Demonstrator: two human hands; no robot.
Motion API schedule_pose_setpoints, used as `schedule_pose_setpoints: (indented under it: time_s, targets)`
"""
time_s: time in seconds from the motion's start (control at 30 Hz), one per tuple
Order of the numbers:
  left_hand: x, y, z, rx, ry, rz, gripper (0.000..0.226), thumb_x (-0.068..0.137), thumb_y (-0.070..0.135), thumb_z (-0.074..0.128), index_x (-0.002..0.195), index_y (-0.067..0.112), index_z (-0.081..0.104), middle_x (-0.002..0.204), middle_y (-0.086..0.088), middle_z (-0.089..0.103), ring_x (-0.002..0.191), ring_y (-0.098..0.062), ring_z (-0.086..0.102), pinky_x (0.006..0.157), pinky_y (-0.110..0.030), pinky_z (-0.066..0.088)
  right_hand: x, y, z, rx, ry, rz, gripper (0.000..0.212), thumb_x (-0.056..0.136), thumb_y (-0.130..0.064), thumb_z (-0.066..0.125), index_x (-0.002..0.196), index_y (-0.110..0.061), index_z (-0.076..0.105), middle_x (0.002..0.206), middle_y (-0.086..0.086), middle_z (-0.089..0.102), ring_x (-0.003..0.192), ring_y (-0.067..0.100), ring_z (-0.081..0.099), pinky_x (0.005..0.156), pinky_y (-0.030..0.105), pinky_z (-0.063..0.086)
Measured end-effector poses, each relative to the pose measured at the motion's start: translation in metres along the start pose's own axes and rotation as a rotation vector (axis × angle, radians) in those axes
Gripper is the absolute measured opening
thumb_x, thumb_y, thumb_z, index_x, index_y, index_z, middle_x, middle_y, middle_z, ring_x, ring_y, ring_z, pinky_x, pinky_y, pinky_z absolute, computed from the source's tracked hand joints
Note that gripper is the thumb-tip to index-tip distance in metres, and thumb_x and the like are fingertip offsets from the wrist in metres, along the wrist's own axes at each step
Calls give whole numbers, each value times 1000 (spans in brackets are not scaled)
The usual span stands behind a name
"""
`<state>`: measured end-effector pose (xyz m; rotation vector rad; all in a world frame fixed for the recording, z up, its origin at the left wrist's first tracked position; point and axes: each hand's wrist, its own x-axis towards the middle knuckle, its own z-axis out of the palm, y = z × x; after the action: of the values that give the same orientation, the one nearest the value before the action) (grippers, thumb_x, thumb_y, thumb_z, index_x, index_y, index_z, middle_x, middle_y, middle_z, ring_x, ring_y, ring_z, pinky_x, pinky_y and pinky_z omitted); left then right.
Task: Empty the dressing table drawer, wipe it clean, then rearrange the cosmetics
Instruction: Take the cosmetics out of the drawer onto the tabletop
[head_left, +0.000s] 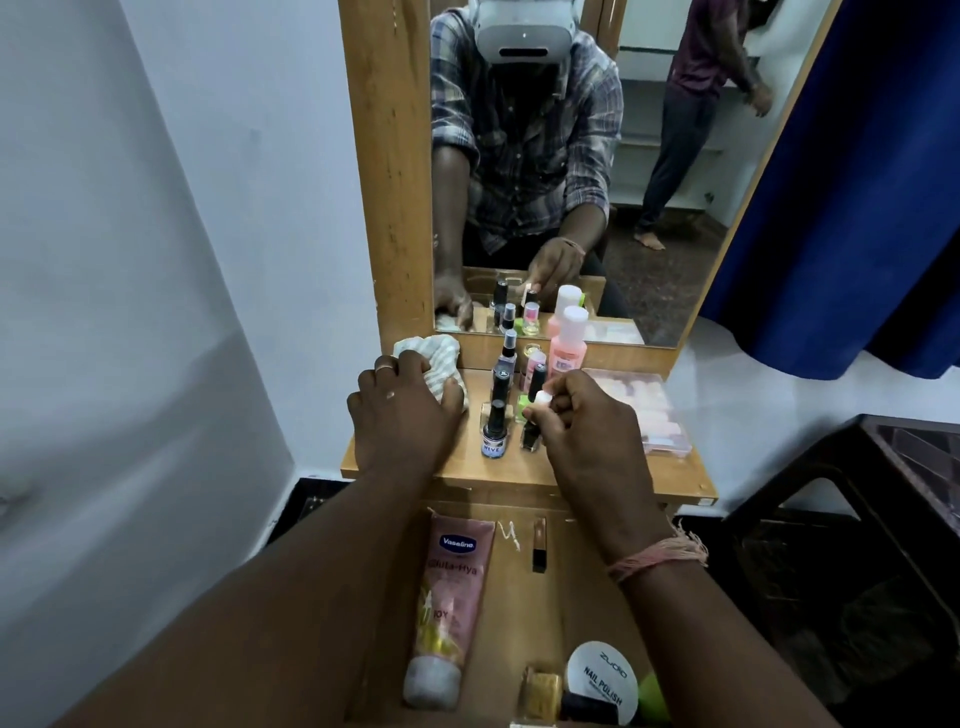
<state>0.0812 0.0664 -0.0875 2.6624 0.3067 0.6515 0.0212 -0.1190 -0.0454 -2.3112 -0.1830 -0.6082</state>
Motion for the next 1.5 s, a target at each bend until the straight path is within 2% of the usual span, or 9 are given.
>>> schedule_pose_setpoints:
  time_s: [0.33,0.43,0.53,0.63,0.83,1.0,1.17,1.3,1.5]
  targets:
    - [1,-1,0,-12,-7,-1,48,93,57,47,127,24,55,127,-10,60,117,-31,53,97,-47,44,-7,-7,0,-2,48,0,31,87,-29,78,110,-25,57,88,-8,65,77,12,63,66,33,53]
    - [2,0,-1,-8,-13,-9,49,93,58,47,128,23,54,128,-11,60,118,-31,53,97,-47,44,-27,-8,-10,-40,141,43,20,90,-36,73,87,-22,60,71,-10,59,65,7,57,57,26,45]
    - [-1,1,-1,-6,1,1,48,94,57,48,128,23,54,127,-10,60,117,-30,53,96,-47,44,-57,5,-3,-204,-97,188,29,93,-41,64,71,-23,59,63,-10,58,59,2,55,55,21,45]
    - [-1,0,0,-18,12,0,47,93,57,49,125,23,55,126,-10,60,116,-30,53,96,-47,44,-72,19,20,-320,-388,310,25,88,-39,60,74,-18,65,73,-1,68,70,16,68,69,35,59]
    - [-1,1,-1,-23,11,0,46,93,57,49,125,24,55,126,-9,59,117,-30,52,96,-47,44,-65,29,42,-362,-443,360,16,93,-14,61,105,-11,71,108,9,72,103,25,69,84,30,55]
    - [0,1,-1,-30,15,0,46,93,57,49,125,24,55,126,-9,60,117,-30,53,96,-47,44,-71,30,38,-307,-473,413,14,93,-15,60,103,-13,70,104,7,72,98,23,69,80,28,56]
    - [-1,0,1,-28,18,1,45,92,56,50,123,24,56,123,-10,61,114,-31,54,94,-47,44,-80,20,-10,161,-591,641,7,87,-19,70,82,-16,74,81,6,74,70,13,67,58,25,54]
    - [0,0,2,-20,16,1,45,92,57,50,121,24,56,121,-10,61,113,-31,54,93,-47,44,-85,13,-43,732,-414,648,13,93,-5,67,96,-13,77,95,9,74,85,17,67,85,37,59]
    - [0,0,1,-18,10,0,46,93,57,49,124,25,56,125,-10,61,115,-31,54,95,-48,46,-73,4,-41,811,-277,554,16,93,-5,67,106,-12,73,105,9,75,107,26,70,98,39,55]
